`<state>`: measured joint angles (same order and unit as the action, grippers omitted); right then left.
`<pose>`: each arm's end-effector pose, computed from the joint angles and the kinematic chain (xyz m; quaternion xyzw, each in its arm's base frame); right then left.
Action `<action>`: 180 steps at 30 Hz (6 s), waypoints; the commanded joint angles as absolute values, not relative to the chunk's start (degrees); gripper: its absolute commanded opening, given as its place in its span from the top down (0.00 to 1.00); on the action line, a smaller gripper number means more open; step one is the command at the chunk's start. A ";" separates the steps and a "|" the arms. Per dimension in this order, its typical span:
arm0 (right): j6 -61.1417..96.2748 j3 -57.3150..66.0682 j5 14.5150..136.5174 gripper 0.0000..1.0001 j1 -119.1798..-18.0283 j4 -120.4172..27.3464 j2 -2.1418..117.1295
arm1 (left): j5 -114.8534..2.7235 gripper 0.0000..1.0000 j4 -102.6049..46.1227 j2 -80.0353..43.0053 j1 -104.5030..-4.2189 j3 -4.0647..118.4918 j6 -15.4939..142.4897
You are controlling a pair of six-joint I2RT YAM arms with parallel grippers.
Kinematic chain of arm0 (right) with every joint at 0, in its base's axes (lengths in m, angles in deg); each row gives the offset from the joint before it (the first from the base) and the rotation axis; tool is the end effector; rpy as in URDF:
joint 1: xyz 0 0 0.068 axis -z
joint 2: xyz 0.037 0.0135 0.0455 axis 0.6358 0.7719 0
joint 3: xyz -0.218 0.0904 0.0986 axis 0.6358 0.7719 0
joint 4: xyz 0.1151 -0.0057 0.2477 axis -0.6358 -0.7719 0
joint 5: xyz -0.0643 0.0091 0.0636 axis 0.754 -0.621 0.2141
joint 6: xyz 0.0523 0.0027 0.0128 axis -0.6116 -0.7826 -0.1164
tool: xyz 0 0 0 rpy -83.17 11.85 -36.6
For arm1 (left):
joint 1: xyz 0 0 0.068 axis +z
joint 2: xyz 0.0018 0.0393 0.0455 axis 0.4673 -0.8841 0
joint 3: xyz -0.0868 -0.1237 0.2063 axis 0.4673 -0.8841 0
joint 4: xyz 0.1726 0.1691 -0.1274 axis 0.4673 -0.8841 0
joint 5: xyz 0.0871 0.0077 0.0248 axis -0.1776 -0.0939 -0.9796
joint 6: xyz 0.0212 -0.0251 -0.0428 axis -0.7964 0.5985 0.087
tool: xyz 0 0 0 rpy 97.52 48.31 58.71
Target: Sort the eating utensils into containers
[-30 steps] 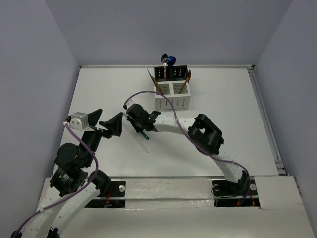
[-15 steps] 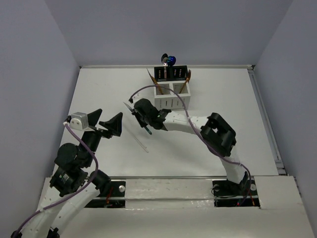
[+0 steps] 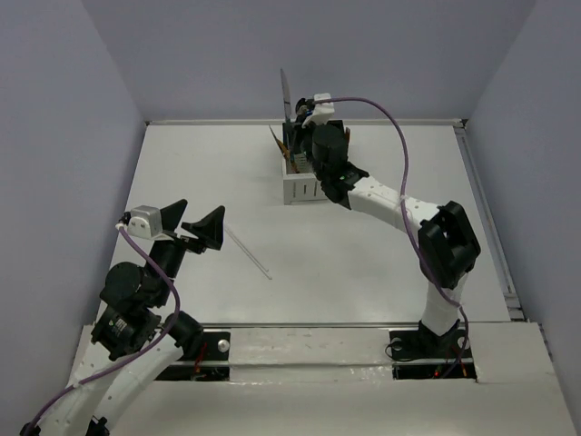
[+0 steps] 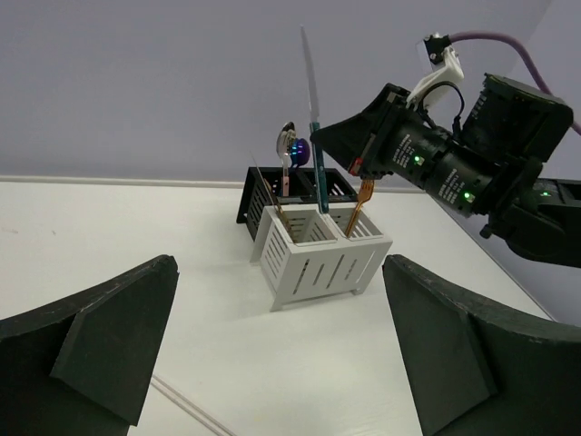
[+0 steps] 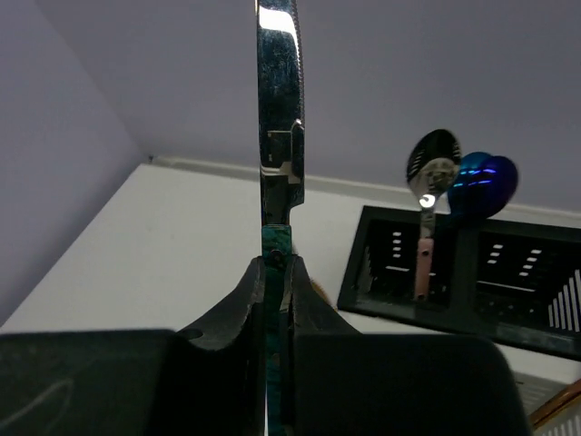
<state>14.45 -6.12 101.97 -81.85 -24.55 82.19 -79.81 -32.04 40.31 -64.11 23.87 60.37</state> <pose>0.3455 0.2998 0.3237 -0.0792 0.6924 0.2100 0.6858 0.0870 -0.0519 0.3748 0.0281 0.5745 -0.2387 0.7824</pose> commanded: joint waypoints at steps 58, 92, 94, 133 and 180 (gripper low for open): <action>14.54 12.15 90.61 0.96 -93.71 -38.29 75.64 | -80.06 0.01 -29.82 40.81 -63.81 23.19 60.62; 13.92 -15.88 86.23 0.77 -99.86 -62.46 101.30 | -80.32 0.01 -29.91 41.16 -63.81 23.19 60.62; 13.84 -15.97 87.11 0.76 -99.86 -62.03 101.66 | -80.24 0.01 -29.91 41.16 -63.81 23.19 60.53; 13.57 -14.64 96.26 0.70 -97.57 -70.37 101.13 | -79.79 0.01 -29.82 41.25 -63.81 23.19 60.62; 14.54 -11.32 94.14 1.00 -94.06 -42.10 90.60 | -79.79 0.01 -29.73 41.51 -63.81 23.28 60.62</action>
